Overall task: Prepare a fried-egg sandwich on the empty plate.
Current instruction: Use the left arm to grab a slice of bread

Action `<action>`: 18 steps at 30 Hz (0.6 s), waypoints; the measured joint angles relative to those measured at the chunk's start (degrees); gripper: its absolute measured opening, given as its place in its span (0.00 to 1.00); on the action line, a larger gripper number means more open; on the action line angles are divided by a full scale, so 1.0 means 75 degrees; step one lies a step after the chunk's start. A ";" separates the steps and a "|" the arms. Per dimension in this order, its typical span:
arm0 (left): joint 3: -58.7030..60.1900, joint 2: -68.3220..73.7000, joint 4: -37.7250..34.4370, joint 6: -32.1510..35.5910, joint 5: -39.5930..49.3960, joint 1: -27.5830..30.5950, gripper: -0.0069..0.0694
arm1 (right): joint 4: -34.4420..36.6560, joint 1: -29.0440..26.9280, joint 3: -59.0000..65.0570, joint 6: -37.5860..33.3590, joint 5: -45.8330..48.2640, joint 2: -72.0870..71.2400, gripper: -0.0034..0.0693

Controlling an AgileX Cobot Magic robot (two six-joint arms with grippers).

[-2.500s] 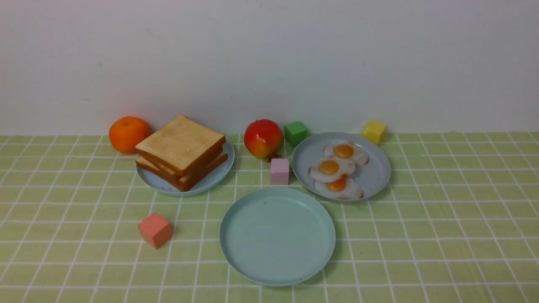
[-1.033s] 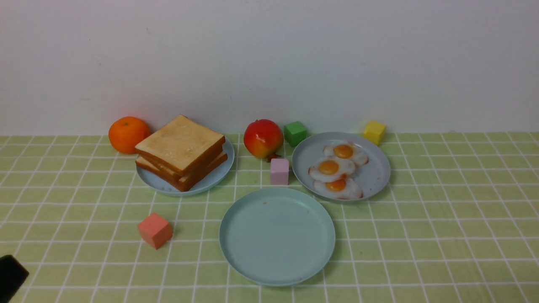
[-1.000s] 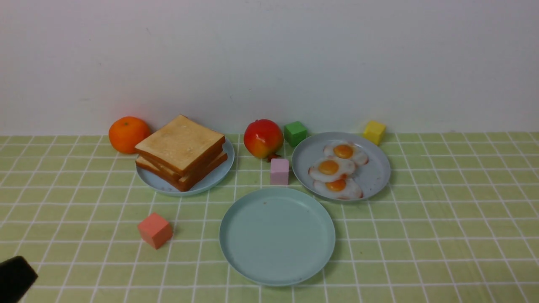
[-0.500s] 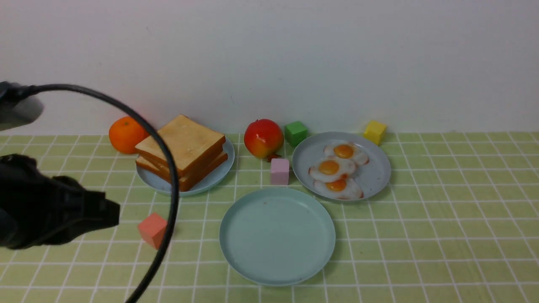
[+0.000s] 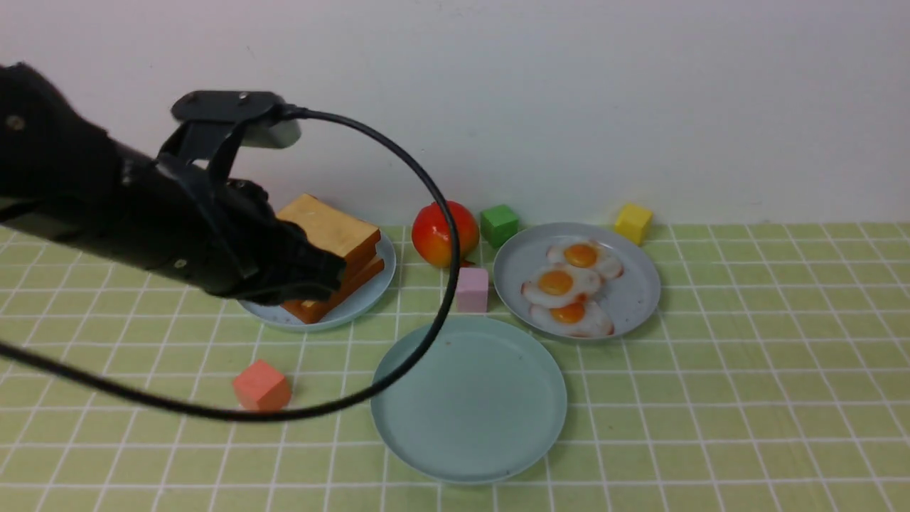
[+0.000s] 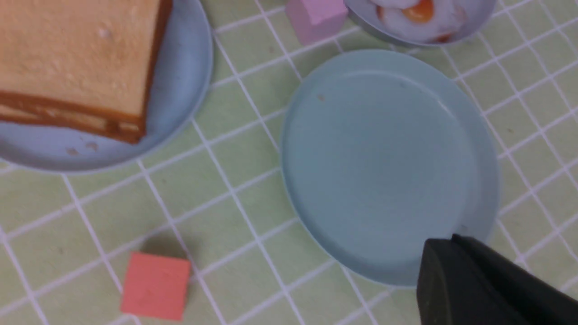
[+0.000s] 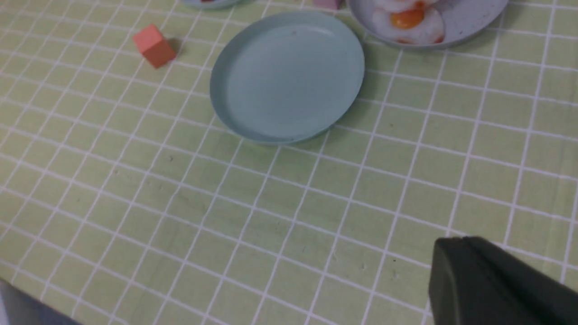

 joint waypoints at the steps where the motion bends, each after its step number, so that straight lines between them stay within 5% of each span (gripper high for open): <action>1: -0.0294 0.0314 0.0309 -0.0037 -0.0007 -0.0002 0.07 | -0.0077 0.0247 -0.0044 0.0000 0.0010 0.0093 0.05; 7: -0.1756 0.2044 0.1747 -0.0054 -0.0160 -0.0002 0.13 | -0.0229 0.0626 -0.0077 0.0000 -0.0071 0.0150 0.06; 18: -0.2715 0.3852 0.3248 -0.0054 -0.1253 -0.0008 0.65 | -0.0302 0.0659 -0.0099 -0.0009 -0.0161 0.0150 0.07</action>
